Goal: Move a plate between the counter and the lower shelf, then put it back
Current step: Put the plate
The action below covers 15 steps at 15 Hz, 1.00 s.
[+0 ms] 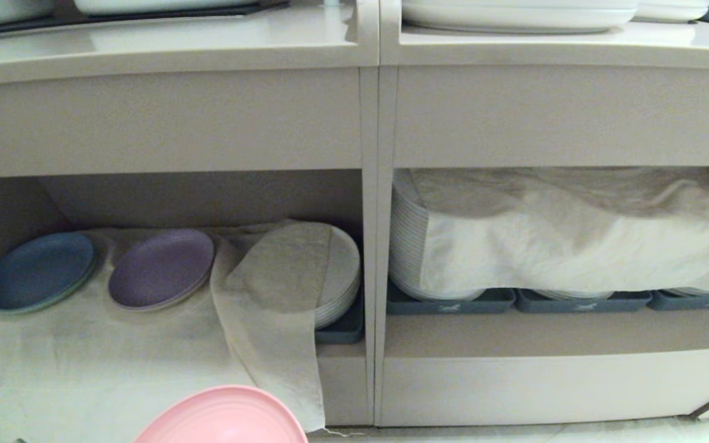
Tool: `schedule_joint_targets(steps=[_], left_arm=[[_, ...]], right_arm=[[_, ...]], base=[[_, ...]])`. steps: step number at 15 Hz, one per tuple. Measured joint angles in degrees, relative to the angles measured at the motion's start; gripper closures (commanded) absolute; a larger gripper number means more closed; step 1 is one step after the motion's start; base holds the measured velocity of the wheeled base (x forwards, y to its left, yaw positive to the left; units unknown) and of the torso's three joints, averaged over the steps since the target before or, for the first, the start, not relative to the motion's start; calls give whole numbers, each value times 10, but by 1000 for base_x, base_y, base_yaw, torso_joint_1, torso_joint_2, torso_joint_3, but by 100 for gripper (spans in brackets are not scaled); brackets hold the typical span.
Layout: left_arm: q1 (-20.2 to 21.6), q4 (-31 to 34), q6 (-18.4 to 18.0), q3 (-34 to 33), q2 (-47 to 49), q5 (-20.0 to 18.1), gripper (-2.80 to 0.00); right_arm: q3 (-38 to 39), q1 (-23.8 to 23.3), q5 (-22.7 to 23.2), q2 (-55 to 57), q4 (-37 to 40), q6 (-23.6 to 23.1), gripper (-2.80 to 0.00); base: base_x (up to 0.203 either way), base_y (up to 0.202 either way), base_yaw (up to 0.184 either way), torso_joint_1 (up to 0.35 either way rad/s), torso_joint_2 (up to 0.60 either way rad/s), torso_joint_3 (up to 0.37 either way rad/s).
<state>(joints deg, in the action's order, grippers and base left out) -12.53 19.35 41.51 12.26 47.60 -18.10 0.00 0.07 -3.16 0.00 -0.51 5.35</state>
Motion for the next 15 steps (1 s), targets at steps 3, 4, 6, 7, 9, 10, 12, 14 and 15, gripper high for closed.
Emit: schedule_joint_targets(steps=[3, 4, 6, 7, 9, 10, 12, 14, 15], left_arm=[[-8, 4, 44, 14, -3, 4, 0], [-12, 4, 50, 16, 0, 5, 0], [-15, 3, 52, 18, 5, 5, 0], [-16, 2, 53, 19, 9, 4, 0], [-17, 1, 53, 24, 14, 2, 0], [-19, 1, 52, 26, 17, 3, 0], [-22, 0, 52, 35, 21, 1, 0], [-23, 0, 52, 44, 25, 1, 0], [-24, 0, 53, 51, 27, 1, 0]], right_arm=[[0, 0, 0, 0, 0, 0, 0], [0, 0, 0, 0, 0, 0, 0], [0, 0, 0, 0, 0, 0, 0], [0, 0, 0, 0, 0, 0, 0], [0, 0, 0, 0, 0, 0, 0], [0, 0, 0, 0, 0, 0, 0], [0, 0, 0, 0, 0, 0, 0], [0, 0, 0, 0, 0, 0, 0], [0, 0, 0, 0, 0, 0, 0]], base=[[0, 0, 0, 0, 0, 0], [0, 0, 0, 0, 0, 0], [0, 0, 0, 0, 0, 0], [0, 0, 0, 0, 0, 0], [0, 0, 0, 0, 0, 0], [0, 0, 0, 0, 0, 0], [0, 0, 0, 0, 0, 0], [0, 0, 0, 0, 0, 0], [0, 0, 0, 0, 0, 0]])
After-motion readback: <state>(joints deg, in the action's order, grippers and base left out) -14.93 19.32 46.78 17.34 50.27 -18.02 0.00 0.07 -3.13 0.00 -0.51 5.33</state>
